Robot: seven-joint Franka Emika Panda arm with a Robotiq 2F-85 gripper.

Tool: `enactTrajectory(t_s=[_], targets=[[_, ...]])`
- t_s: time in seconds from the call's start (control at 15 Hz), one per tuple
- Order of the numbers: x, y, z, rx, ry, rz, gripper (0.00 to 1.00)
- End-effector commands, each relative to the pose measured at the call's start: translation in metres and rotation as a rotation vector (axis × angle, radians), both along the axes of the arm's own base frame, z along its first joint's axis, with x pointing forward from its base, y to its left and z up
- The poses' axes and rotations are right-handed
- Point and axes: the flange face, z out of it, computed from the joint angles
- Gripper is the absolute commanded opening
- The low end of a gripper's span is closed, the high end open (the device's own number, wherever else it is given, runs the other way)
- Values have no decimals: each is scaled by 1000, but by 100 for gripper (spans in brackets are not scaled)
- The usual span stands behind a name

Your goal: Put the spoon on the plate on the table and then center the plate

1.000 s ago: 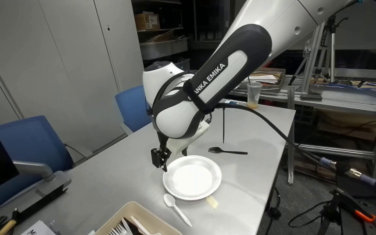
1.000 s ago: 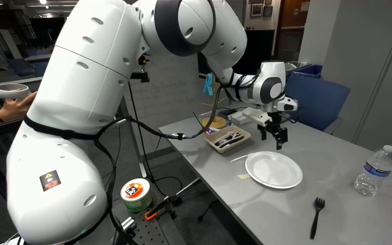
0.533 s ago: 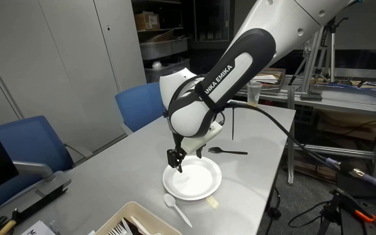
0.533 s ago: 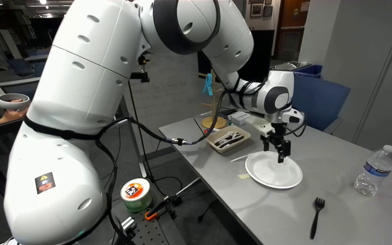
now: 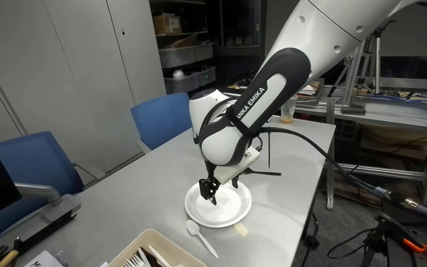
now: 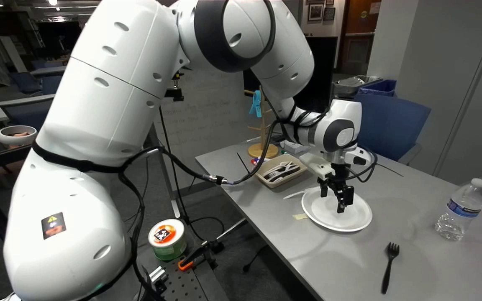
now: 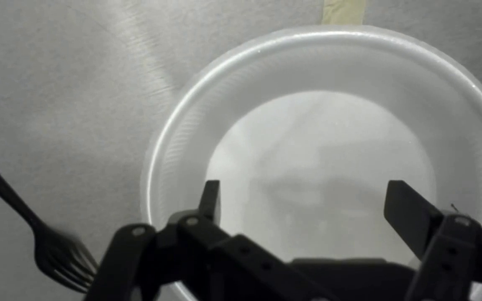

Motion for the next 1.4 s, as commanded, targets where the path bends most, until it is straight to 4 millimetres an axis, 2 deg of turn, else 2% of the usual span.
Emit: enactTrajectory(t_s=[0.0,0.47,1.07,1.33], targets=[[-2,-11,-12,21,-19,-24,100],[-12,-24,-32,25,-27,-46,100],[-45,-60,-26,14,-36,-128,100],[-60,-62,-18,7,-31,-129,100]])
